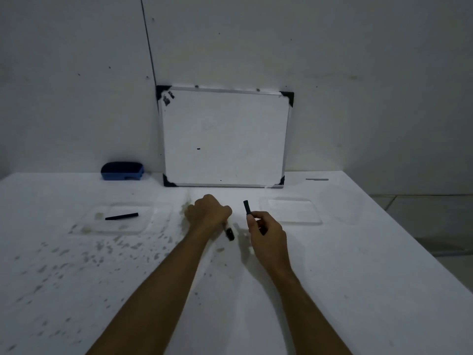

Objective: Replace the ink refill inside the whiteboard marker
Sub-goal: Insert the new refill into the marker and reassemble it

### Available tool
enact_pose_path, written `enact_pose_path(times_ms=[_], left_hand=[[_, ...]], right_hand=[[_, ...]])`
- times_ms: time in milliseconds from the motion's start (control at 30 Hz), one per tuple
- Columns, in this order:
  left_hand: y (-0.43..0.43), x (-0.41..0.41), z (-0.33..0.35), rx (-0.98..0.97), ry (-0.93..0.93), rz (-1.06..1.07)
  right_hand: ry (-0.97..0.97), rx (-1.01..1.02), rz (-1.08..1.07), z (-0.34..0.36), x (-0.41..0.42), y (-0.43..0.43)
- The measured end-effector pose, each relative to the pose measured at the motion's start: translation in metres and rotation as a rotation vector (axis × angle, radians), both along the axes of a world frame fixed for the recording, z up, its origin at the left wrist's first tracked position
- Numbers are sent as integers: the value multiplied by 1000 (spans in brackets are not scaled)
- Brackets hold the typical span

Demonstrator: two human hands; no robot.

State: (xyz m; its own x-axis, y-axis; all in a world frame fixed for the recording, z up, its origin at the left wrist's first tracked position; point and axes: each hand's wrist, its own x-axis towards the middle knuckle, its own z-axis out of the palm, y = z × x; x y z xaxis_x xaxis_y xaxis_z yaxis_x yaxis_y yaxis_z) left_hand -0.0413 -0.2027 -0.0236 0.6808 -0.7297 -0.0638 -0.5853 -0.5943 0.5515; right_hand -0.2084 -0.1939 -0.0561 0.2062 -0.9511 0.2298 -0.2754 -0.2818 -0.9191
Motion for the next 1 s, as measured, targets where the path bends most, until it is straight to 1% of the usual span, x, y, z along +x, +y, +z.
enact_pose_path(times_ms=[100,200,267,333,400,467,500,567,633,700,800,867,933,1000], left_hand=[[-1,1,9,-90,133,-1],[-2,3,22,-225,335,-40],[3,4,35,-329,485,-99],[15,3,48,-390,617,-174],[31,7,54,-432,749,-260],[48,14,50,-452,823,-351],[56,18,47,-460,814,-394],[68,27,39,-481,695,-452],[75,35,27,-505,444,-467],[80,41,12,-547,200,-436],[89,50,-13,-680,-60,-446],[89,58,-28,-680,-238,-478],[87,64,-37,-634,-337,-461],[84,66,-41,-629,-357,-432]], right_hand=[[-56,25,-7,0,-4,-3],[-147,58,11,1,-7,-5],[-244,83,50,4,-9,-5],[-346,121,79,9,-10,-5],[-407,155,92,12,-8,-6],[-449,185,115,14,-3,-5],[-480,206,137,16,0,-4],[-559,254,193,21,9,-3],[-648,323,219,26,18,-3],[-707,380,222,26,28,-3],[-699,398,224,18,39,1],[-668,389,230,13,43,2],[-625,372,229,10,45,2],[-594,347,216,7,46,1]])
